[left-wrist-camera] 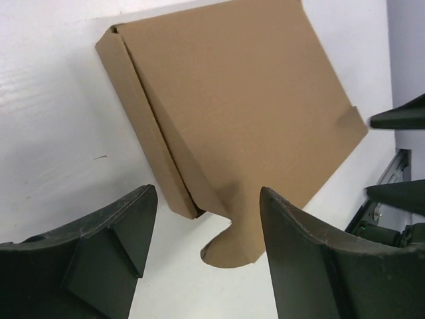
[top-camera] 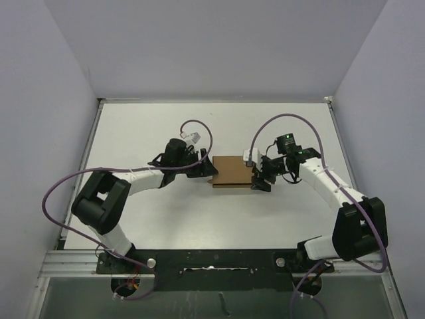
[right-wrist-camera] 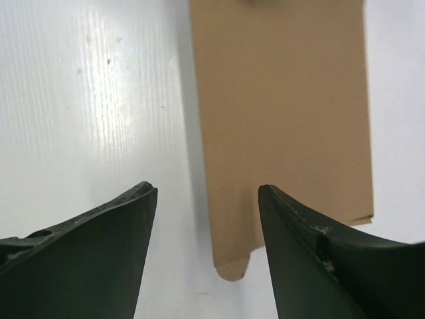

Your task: Fold the paper box

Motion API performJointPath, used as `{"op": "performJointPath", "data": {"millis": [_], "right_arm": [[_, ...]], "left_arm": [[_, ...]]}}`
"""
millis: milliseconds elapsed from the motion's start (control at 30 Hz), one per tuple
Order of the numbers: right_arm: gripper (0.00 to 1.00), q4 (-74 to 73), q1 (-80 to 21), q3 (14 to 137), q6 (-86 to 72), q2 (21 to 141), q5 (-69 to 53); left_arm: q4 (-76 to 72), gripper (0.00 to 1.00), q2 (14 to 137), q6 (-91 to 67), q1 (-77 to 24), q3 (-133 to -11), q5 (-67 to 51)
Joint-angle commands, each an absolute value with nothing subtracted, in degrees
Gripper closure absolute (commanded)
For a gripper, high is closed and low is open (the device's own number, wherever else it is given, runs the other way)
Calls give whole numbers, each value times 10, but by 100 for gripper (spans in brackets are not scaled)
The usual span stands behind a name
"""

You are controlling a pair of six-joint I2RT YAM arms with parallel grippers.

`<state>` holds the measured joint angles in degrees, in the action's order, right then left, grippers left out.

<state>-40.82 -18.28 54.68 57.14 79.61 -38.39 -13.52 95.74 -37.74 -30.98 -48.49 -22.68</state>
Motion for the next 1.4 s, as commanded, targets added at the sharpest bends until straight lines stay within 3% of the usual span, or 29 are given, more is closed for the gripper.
{"op": "performJointPath", "data": {"millis": [0,233,367,500,767,900,1167,1367], "right_arm": [[37,-393,-132,592,471,788,-487],[40,-405,-63,609,419,822,-542],[67,-363,-39,616,322,889,-464],[82,-389,-43,642,317,964,-421],[87,-403,-54,658,317,1015,-357],[83,-409,-46,661,323,988,-410],[38,-365,24,642,206,915,-545],[31,-339,54,633,143,984,-575]], "left_arm": [[-114,39,987,-350,-313,-516,-218],[-109,42,1015,-350,-313,-523,-223],[-103,45,1028,-350,-312,-526,-221],[-92,47,1041,-349,-311,-529,-219],[-54,55,1063,-338,-312,-546,-211],[-44,55,1066,-336,-311,-554,-212],[-35,50,1034,-337,-311,-567,-213],[-50,42,993,-341,-311,-559,-211]]}}
